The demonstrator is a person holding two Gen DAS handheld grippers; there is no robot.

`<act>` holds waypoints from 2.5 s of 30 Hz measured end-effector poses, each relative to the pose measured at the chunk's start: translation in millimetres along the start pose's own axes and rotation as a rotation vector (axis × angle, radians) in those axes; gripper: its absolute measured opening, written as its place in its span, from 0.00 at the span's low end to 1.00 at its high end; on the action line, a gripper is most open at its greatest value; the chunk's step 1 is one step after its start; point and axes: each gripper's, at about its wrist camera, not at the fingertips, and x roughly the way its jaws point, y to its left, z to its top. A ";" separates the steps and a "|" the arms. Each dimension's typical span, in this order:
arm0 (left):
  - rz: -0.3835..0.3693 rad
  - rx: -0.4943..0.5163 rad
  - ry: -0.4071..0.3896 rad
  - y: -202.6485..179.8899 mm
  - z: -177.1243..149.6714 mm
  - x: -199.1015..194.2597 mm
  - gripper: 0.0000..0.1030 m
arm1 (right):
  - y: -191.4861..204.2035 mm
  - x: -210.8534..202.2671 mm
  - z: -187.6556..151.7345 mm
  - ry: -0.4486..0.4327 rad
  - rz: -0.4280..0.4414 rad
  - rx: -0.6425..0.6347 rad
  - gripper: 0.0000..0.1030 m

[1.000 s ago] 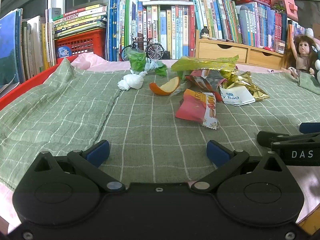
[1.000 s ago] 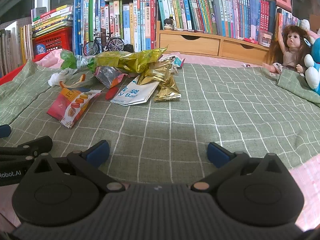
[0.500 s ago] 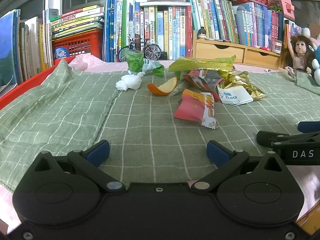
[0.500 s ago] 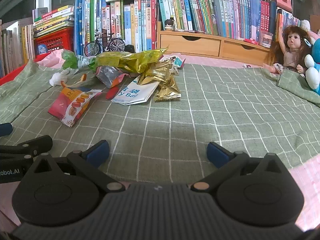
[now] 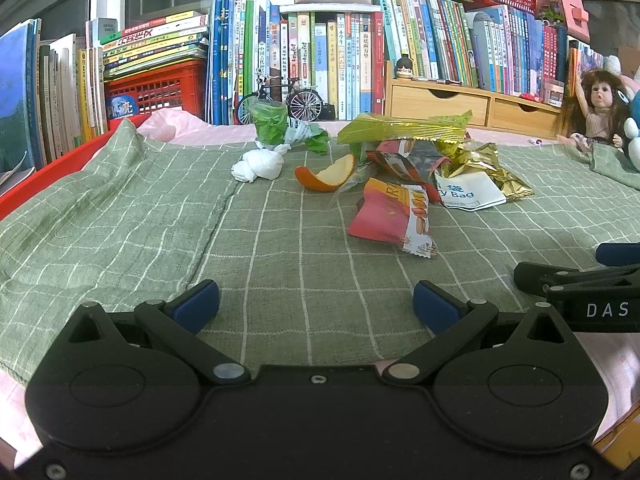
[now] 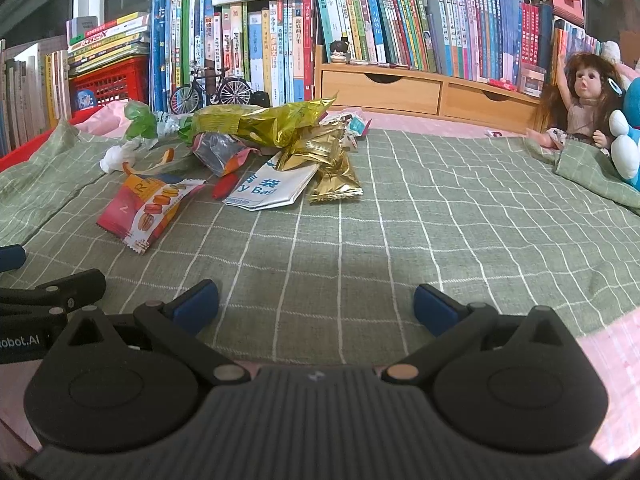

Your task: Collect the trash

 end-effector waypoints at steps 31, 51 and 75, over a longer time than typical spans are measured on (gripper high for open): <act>-0.086 0.072 0.078 8.1 13.6 4.6 1.00 | -4.7 2.3 16.0 0.091 0.050 -0.064 1.00; -0.122 -0.128 0.039 109.6 109.3 48.9 1.00 | -57.9 68.5 93.9 0.093 0.069 0.077 0.85; -0.105 -0.139 0.120 97.4 109.9 122.9 0.99 | -37.6 86.3 78.8 0.057 0.063 -0.068 0.40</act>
